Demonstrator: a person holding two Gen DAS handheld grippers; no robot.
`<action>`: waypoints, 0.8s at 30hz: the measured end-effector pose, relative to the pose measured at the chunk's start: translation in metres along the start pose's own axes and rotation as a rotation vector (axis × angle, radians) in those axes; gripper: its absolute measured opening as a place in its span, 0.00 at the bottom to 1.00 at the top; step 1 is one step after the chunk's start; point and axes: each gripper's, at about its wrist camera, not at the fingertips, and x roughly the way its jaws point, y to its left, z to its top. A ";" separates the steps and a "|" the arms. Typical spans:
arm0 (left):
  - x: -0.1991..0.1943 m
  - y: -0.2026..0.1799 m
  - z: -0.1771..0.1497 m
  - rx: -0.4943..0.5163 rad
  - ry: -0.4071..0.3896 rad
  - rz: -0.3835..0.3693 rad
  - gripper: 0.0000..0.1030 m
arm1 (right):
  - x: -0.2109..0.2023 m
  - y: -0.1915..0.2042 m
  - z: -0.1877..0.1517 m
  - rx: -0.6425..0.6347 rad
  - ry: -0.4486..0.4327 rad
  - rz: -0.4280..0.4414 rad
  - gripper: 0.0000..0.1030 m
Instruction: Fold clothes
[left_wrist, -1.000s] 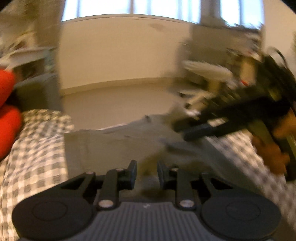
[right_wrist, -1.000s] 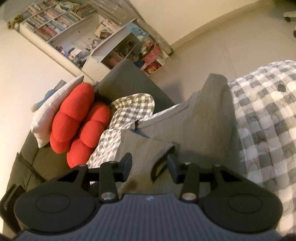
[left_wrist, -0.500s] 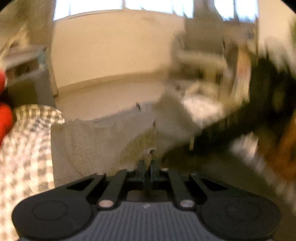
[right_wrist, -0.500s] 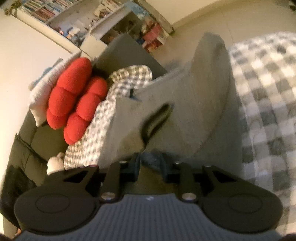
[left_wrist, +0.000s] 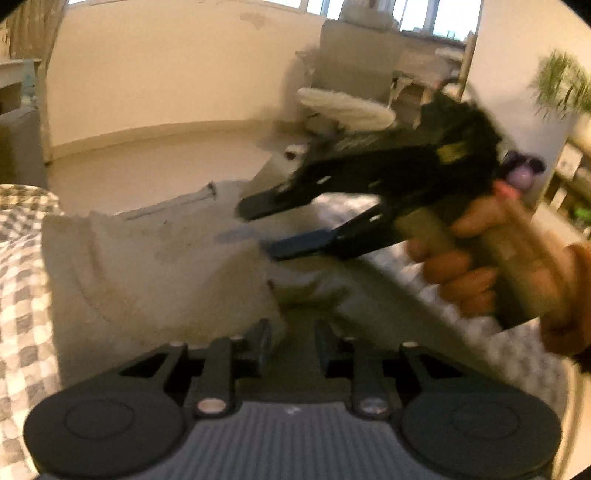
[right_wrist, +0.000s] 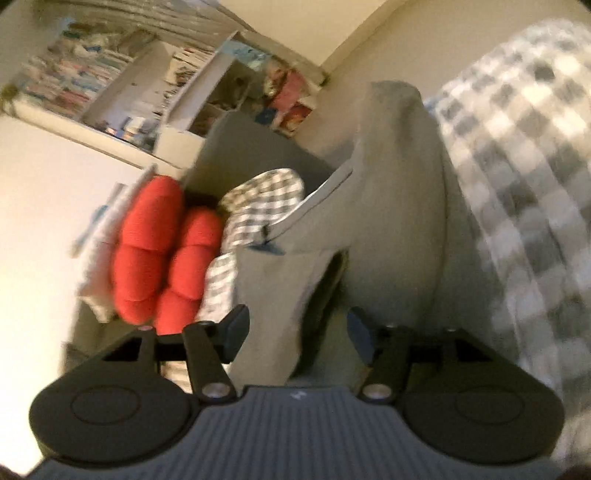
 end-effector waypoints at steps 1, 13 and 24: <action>-0.003 0.002 0.002 -0.004 -0.014 0.001 0.27 | 0.004 0.005 0.001 -0.033 -0.014 -0.029 0.61; 0.023 0.072 0.026 -0.123 -0.031 0.384 0.30 | 0.024 0.049 -0.005 -0.379 -0.153 -0.226 0.05; 0.042 0.069 0.023 -0.114 -0.029 0.390 0.30 | 0.015 0.036 -0.006 -0.359 -0.128 -0.271 0.40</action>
